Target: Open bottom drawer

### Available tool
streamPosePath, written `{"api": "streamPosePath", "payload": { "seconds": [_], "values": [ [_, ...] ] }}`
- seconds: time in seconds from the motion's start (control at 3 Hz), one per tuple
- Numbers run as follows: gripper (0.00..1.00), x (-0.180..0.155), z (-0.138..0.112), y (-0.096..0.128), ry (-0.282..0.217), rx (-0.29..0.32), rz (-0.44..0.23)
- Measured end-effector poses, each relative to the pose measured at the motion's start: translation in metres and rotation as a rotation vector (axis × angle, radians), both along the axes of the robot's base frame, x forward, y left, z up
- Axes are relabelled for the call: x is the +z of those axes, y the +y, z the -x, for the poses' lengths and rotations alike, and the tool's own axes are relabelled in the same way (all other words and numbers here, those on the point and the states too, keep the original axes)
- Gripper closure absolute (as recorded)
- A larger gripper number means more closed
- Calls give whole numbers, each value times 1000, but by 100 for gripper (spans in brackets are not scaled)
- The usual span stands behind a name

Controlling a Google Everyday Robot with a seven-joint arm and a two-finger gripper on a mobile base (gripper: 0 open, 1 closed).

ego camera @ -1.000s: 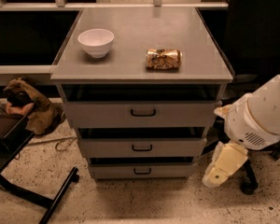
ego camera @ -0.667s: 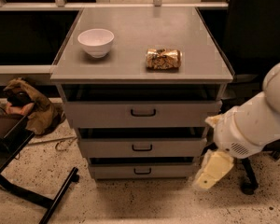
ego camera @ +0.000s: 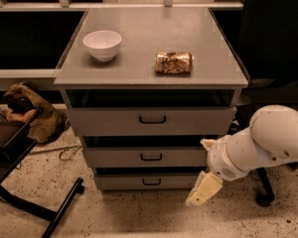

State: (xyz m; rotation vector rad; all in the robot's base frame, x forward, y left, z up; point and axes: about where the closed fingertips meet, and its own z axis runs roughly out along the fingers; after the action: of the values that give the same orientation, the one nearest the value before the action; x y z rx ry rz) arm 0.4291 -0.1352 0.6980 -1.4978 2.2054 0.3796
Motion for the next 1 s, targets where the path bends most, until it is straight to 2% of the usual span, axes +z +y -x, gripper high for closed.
{"api": "streamPosePath", "payload": {
  "seconds": [0.33, 0.67, 1.0],
  "values": [
    [0, 0, 0, 0, 0, 0, 0],
    [0, -47, 7, 7, 47, -32, -35],
    [0, -122, 20, 31, 107, -43, -42]
  ]
}}
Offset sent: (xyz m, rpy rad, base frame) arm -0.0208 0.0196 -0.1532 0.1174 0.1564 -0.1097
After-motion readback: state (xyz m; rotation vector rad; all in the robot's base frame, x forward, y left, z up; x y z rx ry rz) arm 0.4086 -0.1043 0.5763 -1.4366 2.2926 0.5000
